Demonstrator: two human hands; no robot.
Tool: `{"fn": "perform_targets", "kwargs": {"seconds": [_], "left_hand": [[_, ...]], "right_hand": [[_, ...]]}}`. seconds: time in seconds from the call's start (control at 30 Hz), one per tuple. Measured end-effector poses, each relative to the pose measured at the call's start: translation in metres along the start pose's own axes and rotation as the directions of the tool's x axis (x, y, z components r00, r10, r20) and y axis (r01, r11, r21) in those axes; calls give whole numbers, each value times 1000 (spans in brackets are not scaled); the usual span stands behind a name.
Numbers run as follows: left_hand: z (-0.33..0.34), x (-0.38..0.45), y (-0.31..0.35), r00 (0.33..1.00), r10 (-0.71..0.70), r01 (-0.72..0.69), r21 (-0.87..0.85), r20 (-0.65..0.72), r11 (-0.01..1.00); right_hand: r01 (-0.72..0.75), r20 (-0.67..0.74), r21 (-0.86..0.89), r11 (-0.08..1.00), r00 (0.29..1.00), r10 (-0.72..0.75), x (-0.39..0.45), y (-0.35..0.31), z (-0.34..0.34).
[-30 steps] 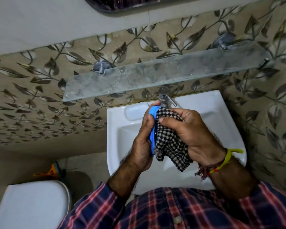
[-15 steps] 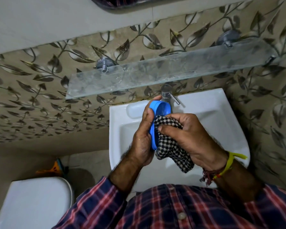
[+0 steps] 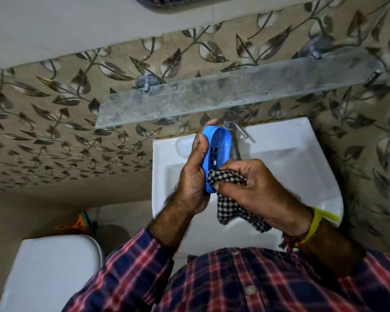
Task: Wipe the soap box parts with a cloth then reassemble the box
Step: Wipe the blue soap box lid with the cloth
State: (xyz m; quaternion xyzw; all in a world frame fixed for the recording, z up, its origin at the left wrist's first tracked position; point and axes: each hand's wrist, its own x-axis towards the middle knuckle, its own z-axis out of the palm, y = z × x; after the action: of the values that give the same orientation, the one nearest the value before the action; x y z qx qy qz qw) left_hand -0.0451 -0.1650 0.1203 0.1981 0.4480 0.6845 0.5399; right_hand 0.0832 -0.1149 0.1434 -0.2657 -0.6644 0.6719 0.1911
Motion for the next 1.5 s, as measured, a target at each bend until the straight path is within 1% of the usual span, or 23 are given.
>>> {"fn": "perform_targets", "kwargs": {"seconds": [0.1,0.13,0.23,0.33,0.4,0.5,0.6,0.77,0.9,0.97,1.03,1.1,1.13,1.2,1.27,1.33,1.43,1.5], "left_hand": [[3,-4,-2,1000,-11,11,-4,-8,1000],[3,-4,-1,1000,-13,13,-9,-14,1000],[3,-2,1,1000,5,-5,32,-9,999],[5,-4,-1,999,-24,24,34,-24,999],[4,-5,0,998,-40,43,52,-42,998],[3,-4,5,998,-45,50,98,-48,994],[5,-5,3,996,-64,70,128,-55,989],[4,-2,12,991,-103,110,86,-84,990],[7,1,15,990,-82,95,118,-112,988],[6,0,14,987,-96,113,132,-127,985],[4,-1,14,986,-103,120,132,-128,984],[4,-1,14,987,-89,109,145,-135,983],[4,-1,14,987,-85,107,153,-139,982],[4,-1,12,987,-81,104,168,-137,980],[1,-2,11,988,-83,104,161,-132,981],[0,-2,12,987,-91,109,132,-135,985],[-1,2,14,978,-113,130,86,-177,988],[-1,4,18,974,-141,154,64,-177,986]], "right_hand": [[-20,-16,33,999,1000,21,-3,1,0],[-12,-9,18,1000,1000,12,-3,0,-1],[43,76,-109,993,997,-34,-4,-1,-4],[53,82,-228,972,996,-35,-3,-2,-8],[99,98,-346,933,993,-69,-4,-3,-7],[170,141,-540,825,984,-110,-11,0,-7],[169,114,-657,735,986,-124,-18,2,-8],[230,112,-707,669,970,-216,-17,-3,3],[158,58,-745,648,983,-174,-18,-2,3],[179,77,-743,645,980,-184,-19,-3,7],[213,97,-754,621,972,-216,-20,-2,9],[201,89,-774,600,974,-210,-21,1,7],[180,77,-780,599,978,-194,-21,3,5],[154,55,-753,640,984,-172,-22,3,3],[196,73,-701,685,976,-204,-20,1,6],[222,82,-698,681,969,-231,-19,1,9],[185,60,-714,675,977,-204,-20,6,4],[204,66,-726,657,971,-228,-19,5,2]]}}
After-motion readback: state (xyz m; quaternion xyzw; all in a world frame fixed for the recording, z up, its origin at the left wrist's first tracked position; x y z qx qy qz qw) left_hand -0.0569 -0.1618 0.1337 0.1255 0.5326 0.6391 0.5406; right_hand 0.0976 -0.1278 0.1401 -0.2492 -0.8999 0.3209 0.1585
